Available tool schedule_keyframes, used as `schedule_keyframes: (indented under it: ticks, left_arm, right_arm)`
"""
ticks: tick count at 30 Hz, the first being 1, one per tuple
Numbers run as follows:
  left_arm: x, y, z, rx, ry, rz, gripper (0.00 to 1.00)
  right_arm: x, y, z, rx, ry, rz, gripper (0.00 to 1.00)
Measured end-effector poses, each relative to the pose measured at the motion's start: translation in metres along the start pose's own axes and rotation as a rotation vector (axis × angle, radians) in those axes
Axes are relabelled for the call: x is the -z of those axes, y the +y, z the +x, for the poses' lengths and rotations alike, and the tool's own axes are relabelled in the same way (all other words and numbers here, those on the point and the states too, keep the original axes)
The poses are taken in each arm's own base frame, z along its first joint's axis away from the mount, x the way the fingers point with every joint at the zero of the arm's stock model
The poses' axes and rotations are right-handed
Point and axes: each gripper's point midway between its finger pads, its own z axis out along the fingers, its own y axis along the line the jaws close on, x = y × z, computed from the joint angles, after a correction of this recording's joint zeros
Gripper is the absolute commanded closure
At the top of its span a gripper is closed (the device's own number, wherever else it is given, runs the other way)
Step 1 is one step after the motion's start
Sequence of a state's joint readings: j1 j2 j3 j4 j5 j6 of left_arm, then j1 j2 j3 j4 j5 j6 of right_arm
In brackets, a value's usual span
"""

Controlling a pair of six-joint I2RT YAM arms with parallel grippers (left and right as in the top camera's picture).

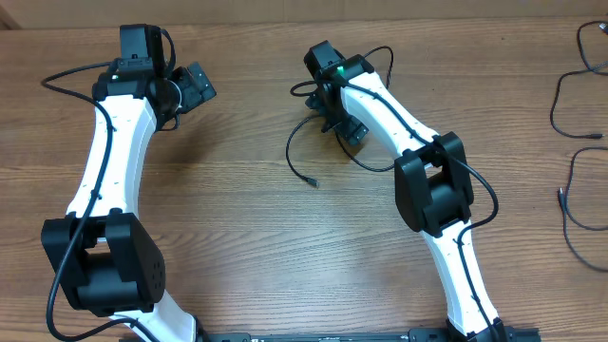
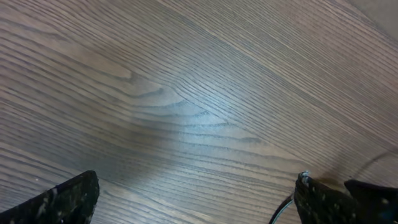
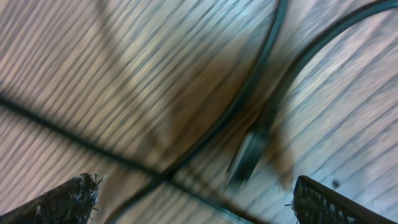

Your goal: Untangle cables

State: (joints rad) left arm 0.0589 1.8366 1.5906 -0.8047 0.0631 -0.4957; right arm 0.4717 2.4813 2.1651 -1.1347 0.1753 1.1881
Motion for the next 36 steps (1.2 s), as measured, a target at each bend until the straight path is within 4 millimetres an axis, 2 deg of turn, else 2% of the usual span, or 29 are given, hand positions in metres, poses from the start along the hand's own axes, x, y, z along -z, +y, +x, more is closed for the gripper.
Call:
schedule_keyframes:
  ticks: [5, 7, 11, 17, 23, 26, 30, 36]
  left_arm:
    - [0.0, -0.001, 0.0, 0.0, 0.003, 0.005, 0.0]
    - [0.0, -0.001, 0.001, 0.0, 0.003, 0.005, 0.01]
    - [0.0, -0.001, 0.001, 0.0, 0.004, 0.004, 0.01]
    - [0.0, -0.001, 0.001, 0.0, 0.006, 0.006, 0.01]
    - [0.0, -0.001, 0.001, 0.0, 0.007, 0.006, 0.0]
    - [0.0, -0.001, 0.001, 0.0, 0.007, 0.006, 0.0]
    - [0.0, -0.001, 0.001, 0.0, 0.007, 0.006, 0.01]
    - [0.0, -0.001, 0.001, 0.0, 0.007, 0.006, 0.01]
  right_arm:
    - [-0.008, -0.004, -0.011, -0.049, -0.069, 0.027, 0.01]
    - [-0.009, -0.004, -0.014, -0.054, -0.085, 0.028, 0.12]
    - [-0.012, -0.003, -0.021, -0.031, -0.109, 0.027, 0.6]
    - [-0.016, -0.002, -0.028, 0.061, -0.124, 0.024, 0.96]
    - [-0.018, -0.005, -0.037, 0.181, -0.13, 0.036, 0.96]
    - [-0.02, -0.011, -0.052, 0.25, -0.131, 0.048, 0.96]
    - [-0.026, -0.031, -0.094, 0.297, -0.136, 0.067, 0.96]
    - [-0.038, -0.071, -0.188, 0.378, -0.2, 0.069, 0.96]
